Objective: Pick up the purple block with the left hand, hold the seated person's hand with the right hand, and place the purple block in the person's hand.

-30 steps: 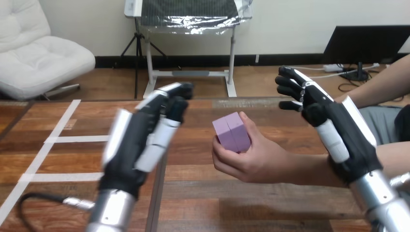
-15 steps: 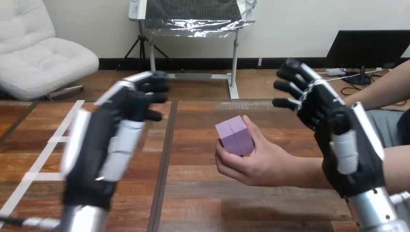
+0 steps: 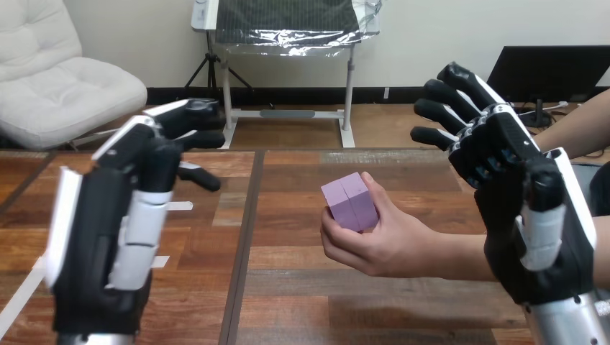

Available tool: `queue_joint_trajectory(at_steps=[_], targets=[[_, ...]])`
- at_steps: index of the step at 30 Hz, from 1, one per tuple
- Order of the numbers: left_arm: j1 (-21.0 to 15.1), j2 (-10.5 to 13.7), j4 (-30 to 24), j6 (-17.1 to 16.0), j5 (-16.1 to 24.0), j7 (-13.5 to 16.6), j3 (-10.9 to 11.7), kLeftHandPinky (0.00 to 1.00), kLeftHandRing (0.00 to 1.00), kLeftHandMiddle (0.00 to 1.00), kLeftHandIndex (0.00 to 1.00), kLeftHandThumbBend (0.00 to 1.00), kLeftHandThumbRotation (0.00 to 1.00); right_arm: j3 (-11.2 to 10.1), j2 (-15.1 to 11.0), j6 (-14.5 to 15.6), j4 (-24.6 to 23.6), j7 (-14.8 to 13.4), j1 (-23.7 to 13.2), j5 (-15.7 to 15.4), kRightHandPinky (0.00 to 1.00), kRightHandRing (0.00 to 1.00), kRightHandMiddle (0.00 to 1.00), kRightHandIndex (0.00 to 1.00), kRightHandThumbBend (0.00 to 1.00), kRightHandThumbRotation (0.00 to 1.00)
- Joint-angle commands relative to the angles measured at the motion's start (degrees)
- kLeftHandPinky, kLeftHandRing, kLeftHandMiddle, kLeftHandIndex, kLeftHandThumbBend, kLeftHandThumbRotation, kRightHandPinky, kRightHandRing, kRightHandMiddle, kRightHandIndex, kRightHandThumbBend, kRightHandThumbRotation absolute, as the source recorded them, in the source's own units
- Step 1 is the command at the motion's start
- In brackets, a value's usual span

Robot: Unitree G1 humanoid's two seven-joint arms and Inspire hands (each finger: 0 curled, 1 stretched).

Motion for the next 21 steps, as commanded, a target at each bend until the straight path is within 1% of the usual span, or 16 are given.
queue_joint_trajectory(at_steps=[1, 4, 9, 15, 21], targets=[[0.41, -1.56, -3.05, -1.1, -1.84, 0.24, -0.25, 0.36, 0.66, 0.69, 0.67, 0.64, 0.95, 1.1, 1.13, 0.81, -2.9, 1.01, 0.15, 1.77, 0.81, 0.86, 0.88, 0.88, 0.87, 0.93], [0.91, -1.52, -3.43, -1.11, -2.34, 0.32, -0.29, 0.35, 0.66, 0.69, 0.67, 0.62, 0.94, 1.74, 1.41, 1.54, -3.66, 1.78, 0.94, 2.98, 0.82, 0.87, 0.88, 0.89, 0.86, 0.92], [1.63, -1.6, -3.86, -1.06, -3.4, 0.34, -0.56, 0.34, 0.67, 0.7, 0.67, 0.58, 0.93, 2.66, 2.2, 2.91, -4.91, 1.85, 2.45, 2.96, 0.82, 0.86, 0.88, 0.88, 0.84, 0.92], [1.88, -1.68, -3.98, -0.94, -5.16, 0.25, -0.95, 0.33, 0.67, 0.7, 0.67, 0.52, 0.9, 3.75, 2.62, 3.06, -4.51, 2.88, 3.21, 2.98, 0.81, 0.87, 0.88, 0.89, 0.83, 0.92], [1.53, -1.75, -3.69, -0.83, -6.27, 0.23, -1.4, 0.29, 0.67, 0.69, 0.67, 0.51, 0.88, 4.62, 3.26, 3.12, -3.79, 3.73, 3.67, 2.95, 0.81, 0.87, 0.89, 0.89, 0.82, 0.93]])
